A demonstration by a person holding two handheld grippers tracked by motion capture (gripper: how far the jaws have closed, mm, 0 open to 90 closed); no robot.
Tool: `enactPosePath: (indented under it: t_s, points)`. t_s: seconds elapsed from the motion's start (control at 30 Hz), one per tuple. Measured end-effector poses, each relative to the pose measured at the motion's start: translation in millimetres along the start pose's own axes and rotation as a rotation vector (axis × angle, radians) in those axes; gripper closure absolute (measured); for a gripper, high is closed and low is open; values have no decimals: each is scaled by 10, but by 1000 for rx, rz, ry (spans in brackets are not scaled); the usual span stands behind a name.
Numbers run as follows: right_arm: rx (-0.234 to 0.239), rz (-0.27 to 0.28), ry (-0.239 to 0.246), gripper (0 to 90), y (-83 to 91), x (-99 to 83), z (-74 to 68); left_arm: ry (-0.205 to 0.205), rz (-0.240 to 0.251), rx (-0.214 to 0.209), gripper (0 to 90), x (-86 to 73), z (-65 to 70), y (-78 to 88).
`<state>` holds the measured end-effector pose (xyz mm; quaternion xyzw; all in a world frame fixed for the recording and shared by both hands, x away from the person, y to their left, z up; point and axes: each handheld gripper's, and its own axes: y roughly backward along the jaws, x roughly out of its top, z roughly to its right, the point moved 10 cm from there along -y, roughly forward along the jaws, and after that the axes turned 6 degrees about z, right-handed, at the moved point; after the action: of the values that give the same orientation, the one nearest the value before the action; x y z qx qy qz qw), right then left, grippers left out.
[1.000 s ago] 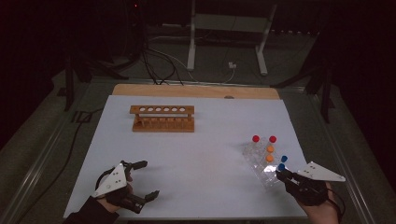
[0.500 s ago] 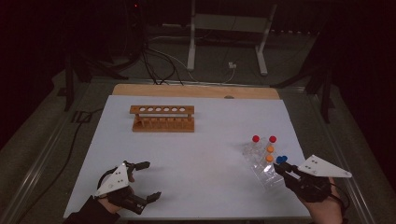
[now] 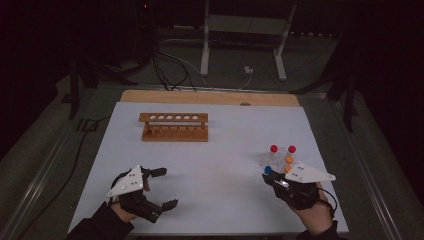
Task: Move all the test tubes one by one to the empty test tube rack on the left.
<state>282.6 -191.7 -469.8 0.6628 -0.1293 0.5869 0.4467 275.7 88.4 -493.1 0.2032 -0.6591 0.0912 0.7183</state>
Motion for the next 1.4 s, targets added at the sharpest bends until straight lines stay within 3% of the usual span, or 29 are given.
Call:
enactPosePath:
  t_s: [0.3,0.43,0.83,1.07,1.23,1.4]
  points:
    - [82,-26,43,771,-265,-11,-273,-12,-50,-73,5,133,34,-221]
    - [121,-35,59,771,-347,-21,-416,-10,-45,-97,5,218,56,-348]
    - [164,-45,68,771,-407,-53,-559,-34,-49,-190,19,370,202,-733]
    - [178,-48,67,771,-427,-53,-605,-47,-45,-225,82,433,301,-920]
    - [190,-49,68,771,-435,-47,-637,-70,-37,-224,201,451,329,-1034]
    - [198,-49,69,771,-445,-44,-657,-55,-32,-233,303,457,360,-1125]
